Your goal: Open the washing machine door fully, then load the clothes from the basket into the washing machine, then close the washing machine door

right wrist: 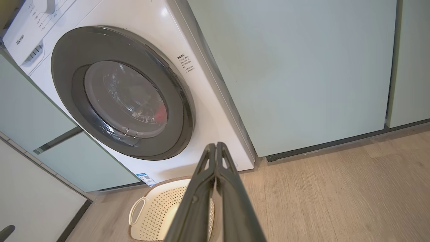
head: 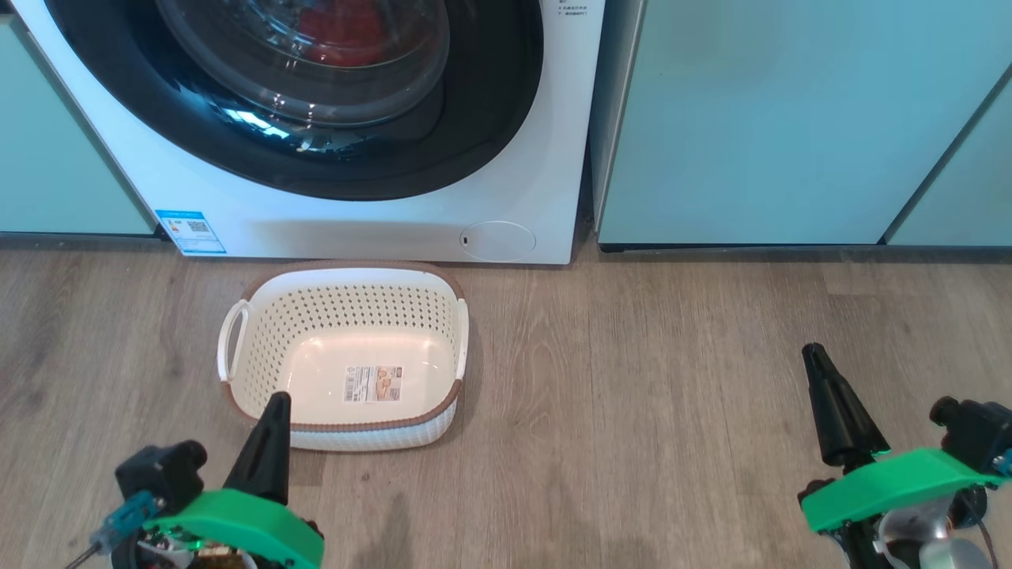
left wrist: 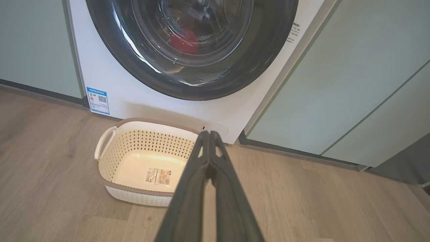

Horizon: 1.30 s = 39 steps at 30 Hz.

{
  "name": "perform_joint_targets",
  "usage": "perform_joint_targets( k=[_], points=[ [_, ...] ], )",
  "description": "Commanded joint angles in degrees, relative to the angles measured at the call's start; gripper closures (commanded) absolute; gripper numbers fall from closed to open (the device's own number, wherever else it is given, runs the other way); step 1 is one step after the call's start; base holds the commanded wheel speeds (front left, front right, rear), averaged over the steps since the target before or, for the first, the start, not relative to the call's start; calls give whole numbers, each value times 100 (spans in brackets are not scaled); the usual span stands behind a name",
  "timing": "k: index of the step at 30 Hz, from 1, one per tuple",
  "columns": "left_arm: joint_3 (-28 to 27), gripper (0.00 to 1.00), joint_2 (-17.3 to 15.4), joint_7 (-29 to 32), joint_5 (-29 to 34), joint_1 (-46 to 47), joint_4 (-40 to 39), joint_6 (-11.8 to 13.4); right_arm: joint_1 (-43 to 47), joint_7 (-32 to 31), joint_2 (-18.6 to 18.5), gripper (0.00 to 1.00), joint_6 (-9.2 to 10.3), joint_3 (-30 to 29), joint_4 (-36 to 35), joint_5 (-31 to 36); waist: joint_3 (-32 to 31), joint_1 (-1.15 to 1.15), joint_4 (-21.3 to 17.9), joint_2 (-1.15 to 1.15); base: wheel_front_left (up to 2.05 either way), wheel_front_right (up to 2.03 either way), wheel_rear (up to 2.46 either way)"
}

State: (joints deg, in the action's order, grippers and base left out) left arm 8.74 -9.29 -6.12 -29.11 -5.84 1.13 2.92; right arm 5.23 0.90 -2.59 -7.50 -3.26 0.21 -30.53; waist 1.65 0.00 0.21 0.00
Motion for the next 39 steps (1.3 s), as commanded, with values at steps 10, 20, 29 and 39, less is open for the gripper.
perform_joint_targets(
  k=[10, 20, 29, 39],
  points=[
    [-232, 100, 7, 94, -760, 391, 7, -152, -366, -47, -112, 100, 0, 30, -6, -753, -15, 0, -2, 0, 0, 0, 0],
    [-326, 100, 44, 181, -1342, 468, 125, -241, -440, -89, -128, 100, 0, 29, 129, -1320, -28, 0, -4, 0, 0, 0, 0],
    [-424, 100, 86, 272, -1920, 545, 248, -330, -515, -134, -141, 100, 0, 22, 265, -1883, -41, 0, -6, 0, 0, 0, 0],
    [-550, 100, 140, 389, -2621, 640, 403, -438, -606, -195, -152, 100, 0, 8, 433, -2566, -57, 0, -8, 0, 0, 0, 0]
  ],
)
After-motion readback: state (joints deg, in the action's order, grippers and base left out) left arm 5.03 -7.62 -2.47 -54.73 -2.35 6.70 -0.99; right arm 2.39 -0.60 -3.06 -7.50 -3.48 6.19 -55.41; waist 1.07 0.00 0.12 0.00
